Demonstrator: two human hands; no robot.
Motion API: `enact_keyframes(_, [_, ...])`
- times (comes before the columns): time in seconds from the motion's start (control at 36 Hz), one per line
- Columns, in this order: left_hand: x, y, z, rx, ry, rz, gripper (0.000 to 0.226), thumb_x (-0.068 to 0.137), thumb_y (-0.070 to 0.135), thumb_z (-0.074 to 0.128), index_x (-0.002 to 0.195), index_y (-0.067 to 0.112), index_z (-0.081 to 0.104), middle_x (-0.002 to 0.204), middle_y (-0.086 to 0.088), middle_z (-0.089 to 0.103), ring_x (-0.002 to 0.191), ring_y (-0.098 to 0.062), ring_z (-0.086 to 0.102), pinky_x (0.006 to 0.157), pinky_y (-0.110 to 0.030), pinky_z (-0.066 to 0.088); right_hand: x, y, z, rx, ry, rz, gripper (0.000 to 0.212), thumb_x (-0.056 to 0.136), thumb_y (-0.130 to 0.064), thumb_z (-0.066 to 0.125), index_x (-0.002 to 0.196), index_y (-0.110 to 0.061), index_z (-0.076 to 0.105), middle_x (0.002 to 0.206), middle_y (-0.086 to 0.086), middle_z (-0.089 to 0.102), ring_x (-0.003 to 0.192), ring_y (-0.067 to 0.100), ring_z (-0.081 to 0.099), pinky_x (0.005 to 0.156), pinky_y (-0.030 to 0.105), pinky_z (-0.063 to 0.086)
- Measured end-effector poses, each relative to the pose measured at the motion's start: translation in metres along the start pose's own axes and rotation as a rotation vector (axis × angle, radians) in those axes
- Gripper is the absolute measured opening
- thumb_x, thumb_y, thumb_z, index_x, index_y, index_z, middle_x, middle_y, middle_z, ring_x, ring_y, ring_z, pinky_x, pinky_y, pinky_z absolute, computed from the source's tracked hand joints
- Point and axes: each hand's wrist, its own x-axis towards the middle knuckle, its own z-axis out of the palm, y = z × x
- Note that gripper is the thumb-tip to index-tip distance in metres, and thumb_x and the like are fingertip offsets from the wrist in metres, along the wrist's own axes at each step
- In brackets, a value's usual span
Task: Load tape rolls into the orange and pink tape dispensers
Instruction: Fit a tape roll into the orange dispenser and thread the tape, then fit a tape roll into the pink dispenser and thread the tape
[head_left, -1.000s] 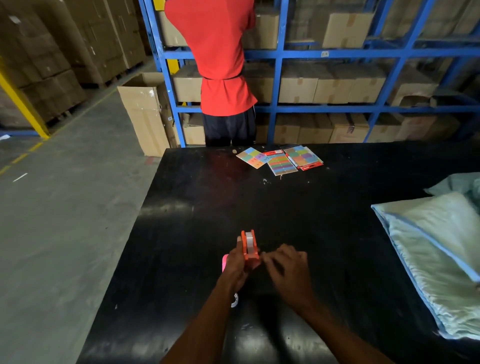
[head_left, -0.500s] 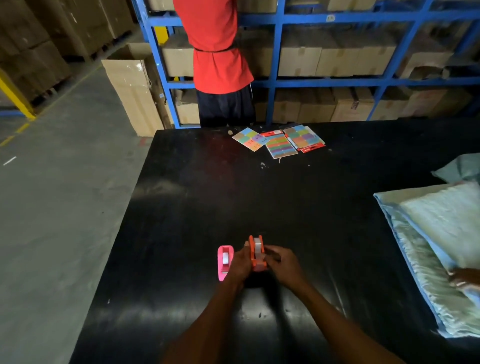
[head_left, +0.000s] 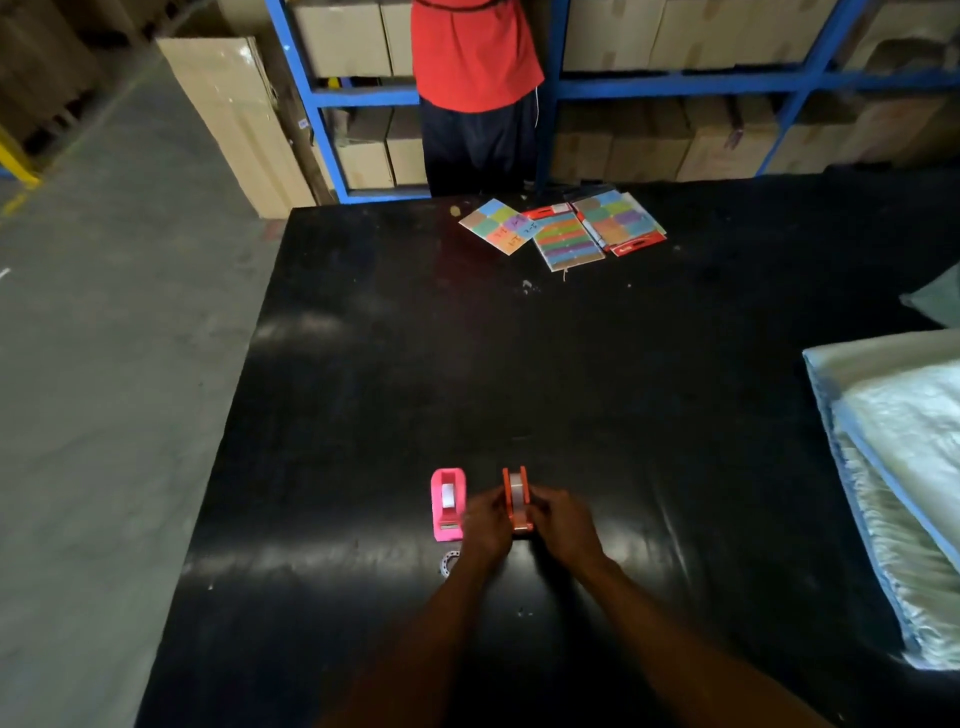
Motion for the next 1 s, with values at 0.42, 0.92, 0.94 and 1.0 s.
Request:
enact_keyframes(0.42, [0.016, -0.009, -0.003, 0.078, 0.003, 0.013, 0.029, 0.085, -0.005, 0.062, 0.113, 0.0, 0.066, 0.095, -0.005, 0.071, 0.077, -0.002, 0.068, 0.074, -0.015, 0.055, 0.011, 0.016, 0.018, -0.103, 0.064, 0.094, 0.018, 0.089, -0.043, 0.054, 0.098, -0.04, 0.07, 0.078, -0.012, 0.073, 0.071, 0.0, 0.067, 0.067, 0.032, 0.059])
enact_keyframes(0.92, [-0.008, 0.009, -0.025, 0.255, -0.03, 0.183, 0.032, 0.082, 0.012, 0.057, 0.111, 0.009, 0.07, 0.109, -0.006, 0.073, 0.1, -0.015, 0.067, 0.09, -0.023, 0.051, 0.004, -0.01, -0.011, -0.236, 0.092, 0.062, 0.01, 0.092, -0.011, 0.055, 0.093, -0.014, 0.065, 0.088, 0.01, 0.072, 0.081, 0.029, 0.069, 0.071, 0.029, 0.047])
enact_keyframes(0.94, [-0.009, 0.011, -0.031, 0.255, -0.016, 0.192, 0.035, 0.078, 0.011, 0.054, 0.108, 0.007, 0.071, 0.105, -0.006, 0.073, 0.096, -0.011, 0.065, 0.083, -0.013, 0.049, 0.004, -0.014, -0.013, -0.237, 0.125, 0.063, 0.01, 0.092, -0.011, 0.055, 0.094, -0.014, 0.065, 0.088, 0.011, 0.072, 0.082, 0.031, 0.069, 0.072, 0.031, 0.047])
enact_keyframes(1.0, [-0.01, 0.015, -0.048, 0.267, 0.066, 0.209, 0.035, 0.077, -0.002, 0.05, 0.105, 0.002, 0.071, 0.101, -0.011, 0.074, 0.089, -0.009, 0.063, 0.071, 0.002, 0.042, 0.005, -0.027, -0.014, -0.247, 0.167, 0.051, 0.009, 0.091, -0.012, 0.057, 0.094, -0.014, 0.065, 0.089, 0.013, 0.073, 0.084, 0.034, 0.068, 0.074, 0.036, 0.049])
